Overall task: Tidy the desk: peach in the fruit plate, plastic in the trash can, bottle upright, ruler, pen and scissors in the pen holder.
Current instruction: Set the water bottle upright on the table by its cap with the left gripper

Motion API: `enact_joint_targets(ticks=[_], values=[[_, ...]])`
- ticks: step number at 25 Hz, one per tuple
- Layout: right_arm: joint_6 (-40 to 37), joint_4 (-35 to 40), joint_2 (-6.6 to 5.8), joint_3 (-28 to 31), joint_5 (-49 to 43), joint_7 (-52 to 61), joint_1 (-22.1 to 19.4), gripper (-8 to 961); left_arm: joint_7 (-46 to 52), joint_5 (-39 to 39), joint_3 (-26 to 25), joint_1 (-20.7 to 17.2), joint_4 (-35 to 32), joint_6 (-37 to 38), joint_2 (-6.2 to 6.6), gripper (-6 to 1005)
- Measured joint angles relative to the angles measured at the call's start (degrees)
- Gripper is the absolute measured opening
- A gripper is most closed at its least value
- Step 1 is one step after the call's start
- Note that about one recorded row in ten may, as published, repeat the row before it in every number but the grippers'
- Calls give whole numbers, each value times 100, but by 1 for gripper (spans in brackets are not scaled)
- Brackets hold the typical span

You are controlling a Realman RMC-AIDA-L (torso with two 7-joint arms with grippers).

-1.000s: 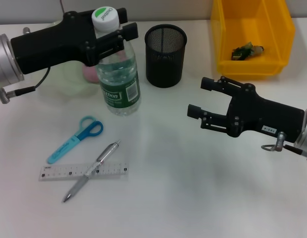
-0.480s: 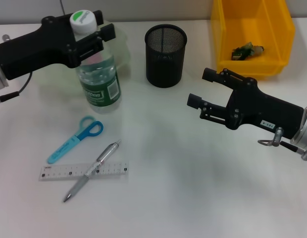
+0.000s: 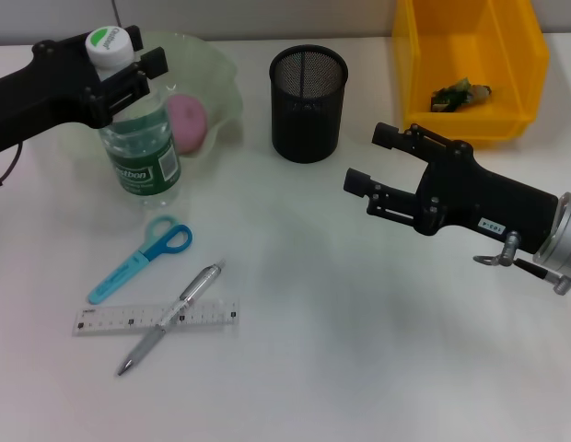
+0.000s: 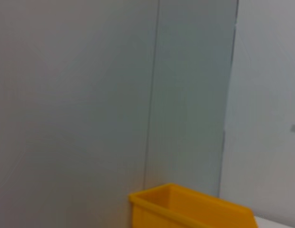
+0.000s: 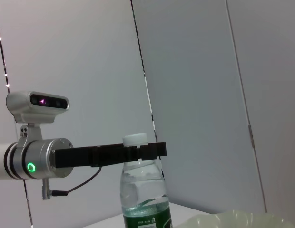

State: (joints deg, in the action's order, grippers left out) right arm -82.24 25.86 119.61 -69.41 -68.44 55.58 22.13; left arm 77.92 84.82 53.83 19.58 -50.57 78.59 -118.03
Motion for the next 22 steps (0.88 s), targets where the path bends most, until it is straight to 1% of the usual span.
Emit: enact_joint_targets(ticks=[14,22], values=[[21,-116,9,7,60,-17,65,787,-212,-40,-43,-78,133,-290,-24,439],[25,-175,9,7,68,-20,120,787,-214,-57,-157,-141,107,-224,-34,444]])
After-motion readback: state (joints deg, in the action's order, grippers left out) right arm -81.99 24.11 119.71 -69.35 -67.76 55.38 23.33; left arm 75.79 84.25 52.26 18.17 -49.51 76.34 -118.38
